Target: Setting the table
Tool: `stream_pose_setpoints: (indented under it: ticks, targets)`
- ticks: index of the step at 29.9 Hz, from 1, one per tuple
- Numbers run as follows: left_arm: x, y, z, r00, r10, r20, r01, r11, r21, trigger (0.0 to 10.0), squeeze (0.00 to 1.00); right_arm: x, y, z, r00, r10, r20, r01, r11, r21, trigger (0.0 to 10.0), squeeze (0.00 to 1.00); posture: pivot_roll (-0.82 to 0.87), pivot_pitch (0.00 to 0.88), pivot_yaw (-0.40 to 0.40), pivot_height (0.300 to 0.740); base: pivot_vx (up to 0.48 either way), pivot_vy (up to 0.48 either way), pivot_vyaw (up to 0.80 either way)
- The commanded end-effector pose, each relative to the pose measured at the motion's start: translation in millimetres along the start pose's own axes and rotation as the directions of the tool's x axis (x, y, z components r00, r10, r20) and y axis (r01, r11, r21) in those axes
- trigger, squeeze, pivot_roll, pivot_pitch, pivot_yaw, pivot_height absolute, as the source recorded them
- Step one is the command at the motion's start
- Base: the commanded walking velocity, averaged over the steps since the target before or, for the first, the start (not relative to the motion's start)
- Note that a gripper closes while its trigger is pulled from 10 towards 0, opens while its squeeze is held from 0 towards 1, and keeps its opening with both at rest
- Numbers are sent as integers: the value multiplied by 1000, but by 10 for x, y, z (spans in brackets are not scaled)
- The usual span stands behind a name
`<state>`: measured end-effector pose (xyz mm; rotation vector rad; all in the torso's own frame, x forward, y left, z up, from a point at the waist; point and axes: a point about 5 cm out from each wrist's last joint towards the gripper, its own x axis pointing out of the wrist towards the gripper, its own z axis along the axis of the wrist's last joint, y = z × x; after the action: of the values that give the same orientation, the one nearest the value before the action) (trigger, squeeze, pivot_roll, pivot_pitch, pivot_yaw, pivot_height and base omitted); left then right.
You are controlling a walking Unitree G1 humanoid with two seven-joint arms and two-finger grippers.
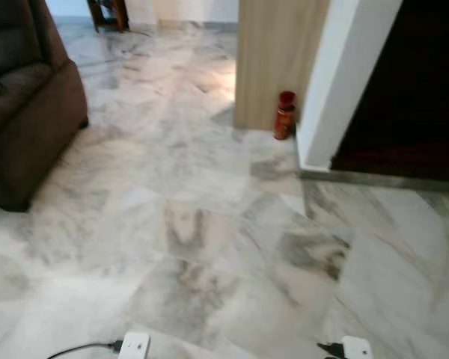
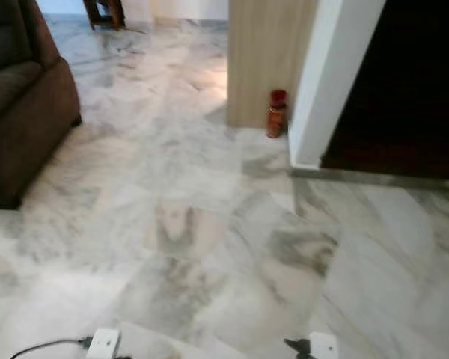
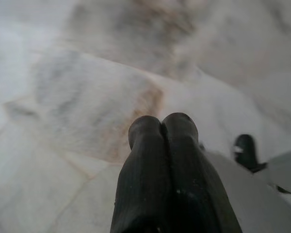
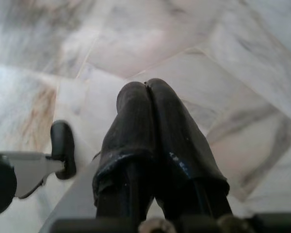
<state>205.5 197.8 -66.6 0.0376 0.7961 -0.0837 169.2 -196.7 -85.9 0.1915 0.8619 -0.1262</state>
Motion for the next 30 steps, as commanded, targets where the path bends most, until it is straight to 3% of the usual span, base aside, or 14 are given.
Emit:
stream_pose_setpoints:
  ticks: [1, 30]
  targets:
    - [-27, -30, -121, 999, -6, -36, 5, 1000, -9, 10000, 0, -35, -84, -80, 999, -23, -26, 23, 1000, 3, 10000, 0, -24, 112, -6, 740, 0, 0, 800]
    - [-29, -32, -125, 999, -6, -32, 6, 1000, -21, 10000, 0, -33, -82, -76, 999, -21, -27, 21, 1000, 2, 10000, 0, -23, 114, -10, 740, 0, 0, 800]
